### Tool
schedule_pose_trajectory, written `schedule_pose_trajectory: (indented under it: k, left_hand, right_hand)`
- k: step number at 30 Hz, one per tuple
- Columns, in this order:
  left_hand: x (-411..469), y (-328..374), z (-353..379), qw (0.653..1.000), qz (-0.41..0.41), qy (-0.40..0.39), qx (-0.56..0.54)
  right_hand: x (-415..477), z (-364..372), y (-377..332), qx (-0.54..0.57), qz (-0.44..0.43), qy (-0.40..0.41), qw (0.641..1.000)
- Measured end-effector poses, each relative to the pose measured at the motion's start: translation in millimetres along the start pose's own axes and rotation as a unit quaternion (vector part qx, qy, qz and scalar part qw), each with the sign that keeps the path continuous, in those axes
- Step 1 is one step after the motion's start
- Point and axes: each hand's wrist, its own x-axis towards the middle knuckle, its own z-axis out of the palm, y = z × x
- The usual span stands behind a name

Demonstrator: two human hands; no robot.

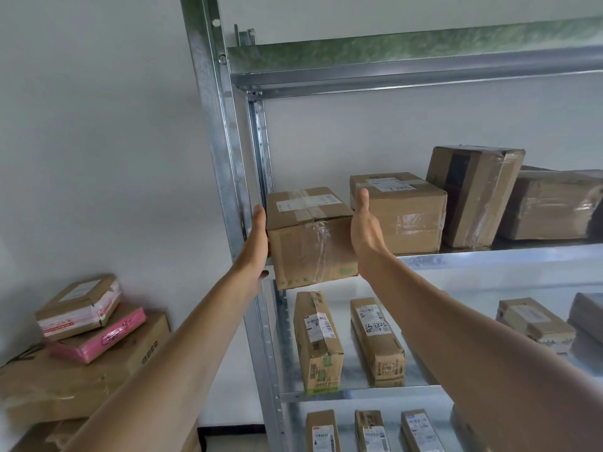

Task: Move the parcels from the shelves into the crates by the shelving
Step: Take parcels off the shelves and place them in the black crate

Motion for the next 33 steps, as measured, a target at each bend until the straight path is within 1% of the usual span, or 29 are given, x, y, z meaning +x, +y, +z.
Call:
schedule_pose_trajectory:
  k: [2,6,9,14,18,21,26,29,33]
  left_hand:
    - [-4,1,-1,1.0,-0.005,-0.003,-0.019]
    - [1,-4,0,0.997,0.0,-0.013,-0.074]
    - [-11,3,2,0.996,-0.004,-0.018,-0.089]
    - [-8,-5,1,0.996,-0.013,0.0,-0.084]
    - [0,-7,0,0.996,-0.019,0.021,-0.087]
    - [-2,-7,4,0.995,-0.012,0.0,-0.099]
    - [-9,-13,5,0.993,0.004,-0.023,-0.111]
    - [-9,-19,5,0.99,0.006,-0.023,-0.141]
    - [-15,-19,9,0.984,0.002,-0.039,-0.174]
  right_hand:
    - [2,-4,-2,0.02,0.026,-0.014,0.999]
    - [2,-7,-5,0.049,0.053,-0.072,0.995]
    - [0,-9,-4,0.043,0.038,-0.105,0.993]
    - [1,-19,0,0.074,0.04,-0.078,0.993]
    - [3,-20,-1,0.084,0.063,-0.089,0.991]
    - [3,-16,0,0.094,0.073,-0.116,0.986]
    - [5,-20,8,0.116,0.068,-0.1,0.986]
    - [6,-21,14,0.133,0.065,-0.085,0.985]
    - [2,-17,17,0.145,0.082,-0.103,0.981]
